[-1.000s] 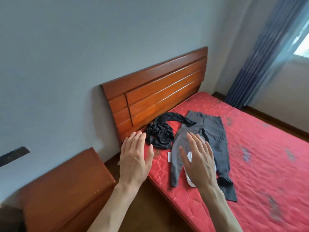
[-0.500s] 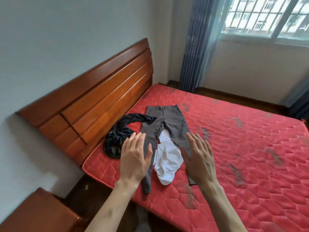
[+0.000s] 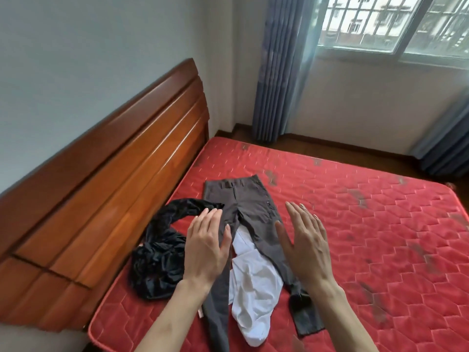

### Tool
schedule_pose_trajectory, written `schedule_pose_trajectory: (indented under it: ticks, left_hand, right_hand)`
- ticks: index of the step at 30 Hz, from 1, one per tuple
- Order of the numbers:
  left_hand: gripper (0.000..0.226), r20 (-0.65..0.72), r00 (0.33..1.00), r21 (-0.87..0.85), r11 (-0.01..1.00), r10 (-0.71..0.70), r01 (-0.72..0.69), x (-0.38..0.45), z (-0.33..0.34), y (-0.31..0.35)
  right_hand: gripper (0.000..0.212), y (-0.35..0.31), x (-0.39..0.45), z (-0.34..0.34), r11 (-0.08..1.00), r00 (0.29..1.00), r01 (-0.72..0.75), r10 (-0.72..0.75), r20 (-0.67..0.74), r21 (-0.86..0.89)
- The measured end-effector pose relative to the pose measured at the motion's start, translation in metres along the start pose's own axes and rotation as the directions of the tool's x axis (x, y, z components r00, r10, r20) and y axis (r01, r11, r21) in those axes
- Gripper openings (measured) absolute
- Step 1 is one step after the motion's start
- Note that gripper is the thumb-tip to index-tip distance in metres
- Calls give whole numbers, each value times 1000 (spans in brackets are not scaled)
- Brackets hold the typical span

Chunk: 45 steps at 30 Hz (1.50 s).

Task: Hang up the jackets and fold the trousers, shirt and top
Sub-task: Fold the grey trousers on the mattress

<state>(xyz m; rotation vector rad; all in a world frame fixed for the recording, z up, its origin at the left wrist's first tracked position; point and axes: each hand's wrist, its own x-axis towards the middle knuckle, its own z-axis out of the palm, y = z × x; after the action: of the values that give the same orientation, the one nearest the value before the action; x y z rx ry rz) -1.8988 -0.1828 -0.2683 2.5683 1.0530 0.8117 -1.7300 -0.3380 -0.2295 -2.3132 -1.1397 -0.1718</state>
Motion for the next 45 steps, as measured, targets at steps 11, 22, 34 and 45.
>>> schedule_pose_trajectory:
  ticks: [11, 22, 34, 45]
  left_hand:
    - [52, 148, 989, -15, 999, -26, 29, 123, 147, -78]
    - [42, 232, 968, 24, 995, -98, 95, 148, 388, -204]
    - [33, 356, 934, 142, 987, 19, -74, 205, 577, -312]
    - [35, 641, 767, 452, 821, -27, -349, 208, 612, -386]
  right_hand:
    - [58, 54, 135, 140, 996, 992, -91, 91, 90, -5]
    - [52, 186, 176, 376, 985, 963, -168, 170, 208, -28]
    - [45, 289, 220, 571, 984, 940, -175, 176, 293, -28]
    - [54, 325, 259, 650, 915, 832, -381, 402, 383, -133]
